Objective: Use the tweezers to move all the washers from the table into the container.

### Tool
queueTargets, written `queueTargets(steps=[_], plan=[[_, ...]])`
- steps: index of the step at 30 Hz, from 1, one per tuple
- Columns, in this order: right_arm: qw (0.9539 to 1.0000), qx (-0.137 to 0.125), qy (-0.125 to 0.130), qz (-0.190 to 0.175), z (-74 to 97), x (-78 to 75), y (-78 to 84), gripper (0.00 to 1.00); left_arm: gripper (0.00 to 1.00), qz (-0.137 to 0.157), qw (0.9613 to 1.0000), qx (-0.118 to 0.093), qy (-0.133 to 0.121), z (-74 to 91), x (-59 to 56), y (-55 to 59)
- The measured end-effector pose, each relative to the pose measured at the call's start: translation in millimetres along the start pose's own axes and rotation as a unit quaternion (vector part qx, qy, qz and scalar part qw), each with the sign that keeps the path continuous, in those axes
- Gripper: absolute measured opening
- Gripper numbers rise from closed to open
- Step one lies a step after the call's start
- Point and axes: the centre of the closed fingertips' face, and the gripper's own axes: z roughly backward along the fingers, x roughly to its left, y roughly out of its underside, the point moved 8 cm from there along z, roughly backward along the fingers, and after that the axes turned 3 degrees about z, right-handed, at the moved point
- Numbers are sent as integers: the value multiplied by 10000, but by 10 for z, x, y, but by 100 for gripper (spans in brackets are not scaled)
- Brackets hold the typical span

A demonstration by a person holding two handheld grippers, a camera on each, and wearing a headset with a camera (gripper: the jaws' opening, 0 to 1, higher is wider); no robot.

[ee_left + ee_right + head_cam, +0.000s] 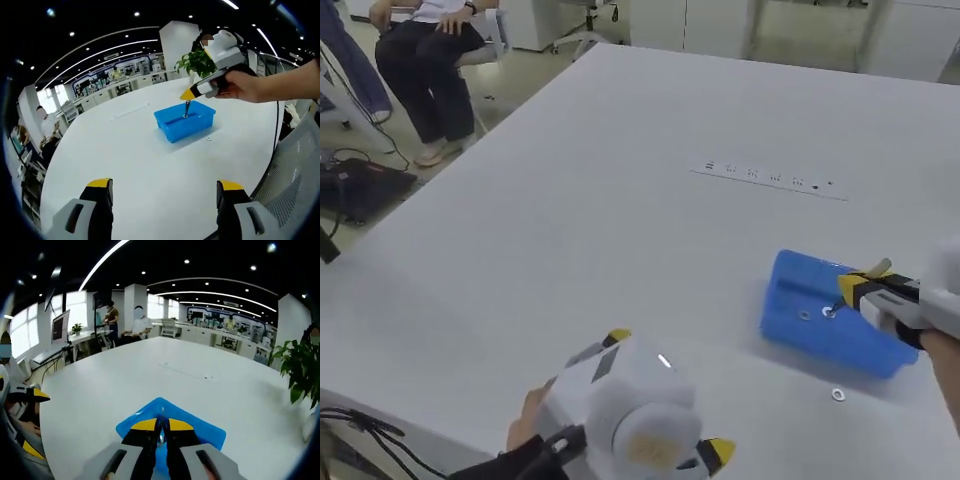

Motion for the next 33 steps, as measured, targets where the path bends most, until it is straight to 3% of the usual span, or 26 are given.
queueTargets(steps=[8, 17, 30, 33], plan=[[9996, 219, 26, -191, -215, -61, 155, 3, 87, -75, 10000, 60, -17, -6, -8, 9], [9990, 413, -32, -188, -264, -13, 280, 3, 87, -23, 9999, 93, -33, -13, 7, 20], [9992, 390, -49, -109, -249, -22, 266, 4, 87, -70, 9999, 93, -8, -10, -6, 17], [9989, 278, -40, -380, -202, -44, 217, 4, 87, -81, 9999, 82, 1, -8, -9, 14]])
